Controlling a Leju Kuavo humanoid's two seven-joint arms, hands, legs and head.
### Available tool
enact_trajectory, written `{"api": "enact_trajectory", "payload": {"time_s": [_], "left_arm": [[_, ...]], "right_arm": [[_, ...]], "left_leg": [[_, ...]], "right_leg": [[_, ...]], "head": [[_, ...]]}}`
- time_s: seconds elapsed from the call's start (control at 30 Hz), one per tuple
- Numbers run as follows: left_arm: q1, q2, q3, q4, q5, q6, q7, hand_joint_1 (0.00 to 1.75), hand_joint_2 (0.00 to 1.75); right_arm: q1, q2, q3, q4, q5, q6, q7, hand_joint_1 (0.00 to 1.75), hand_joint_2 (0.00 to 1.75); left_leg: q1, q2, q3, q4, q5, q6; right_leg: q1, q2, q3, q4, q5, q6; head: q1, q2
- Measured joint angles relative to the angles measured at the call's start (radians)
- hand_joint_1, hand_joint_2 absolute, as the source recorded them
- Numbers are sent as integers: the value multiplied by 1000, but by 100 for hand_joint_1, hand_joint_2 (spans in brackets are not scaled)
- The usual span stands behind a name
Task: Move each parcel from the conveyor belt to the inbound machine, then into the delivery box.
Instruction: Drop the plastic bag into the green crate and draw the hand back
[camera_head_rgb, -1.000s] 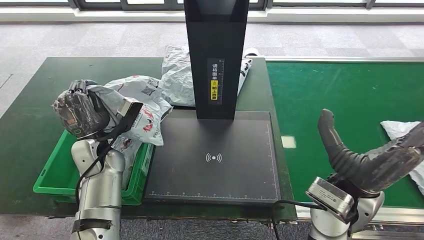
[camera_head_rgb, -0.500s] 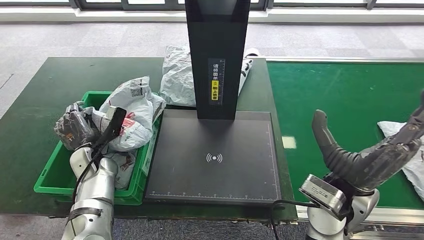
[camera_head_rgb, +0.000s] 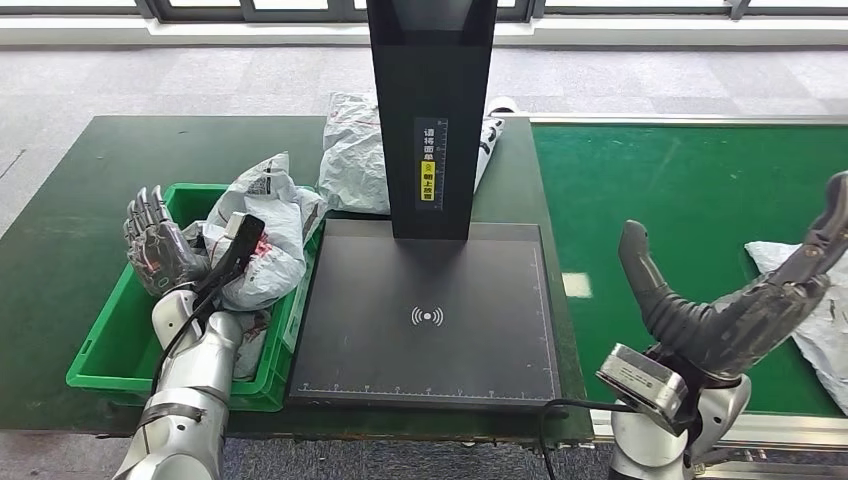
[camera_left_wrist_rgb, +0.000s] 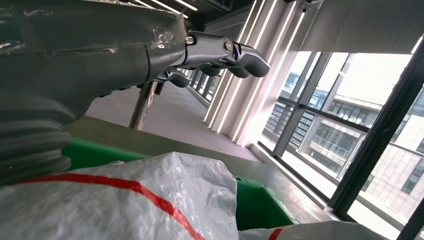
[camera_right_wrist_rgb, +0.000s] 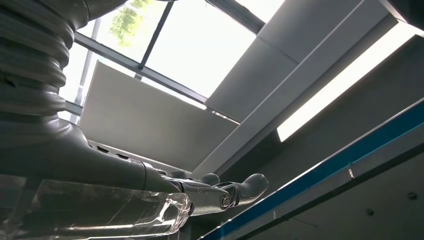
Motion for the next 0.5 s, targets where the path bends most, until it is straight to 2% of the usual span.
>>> {"api": "enact_trajectory", "payload": {"time_s": [0.5], "left_arm": [[43, -25, -20, -102, 0, 0, -8, 0, 175]], "right_arm": [[1, 0, -4, 0, -1, 0, 0, 0, 175]], "left_leg": [[0, 0, 0, 0, 0, 0]], "right_leg": [[0, 0, 0, 0, 0, 0]], "head": [[0, 0]]}}
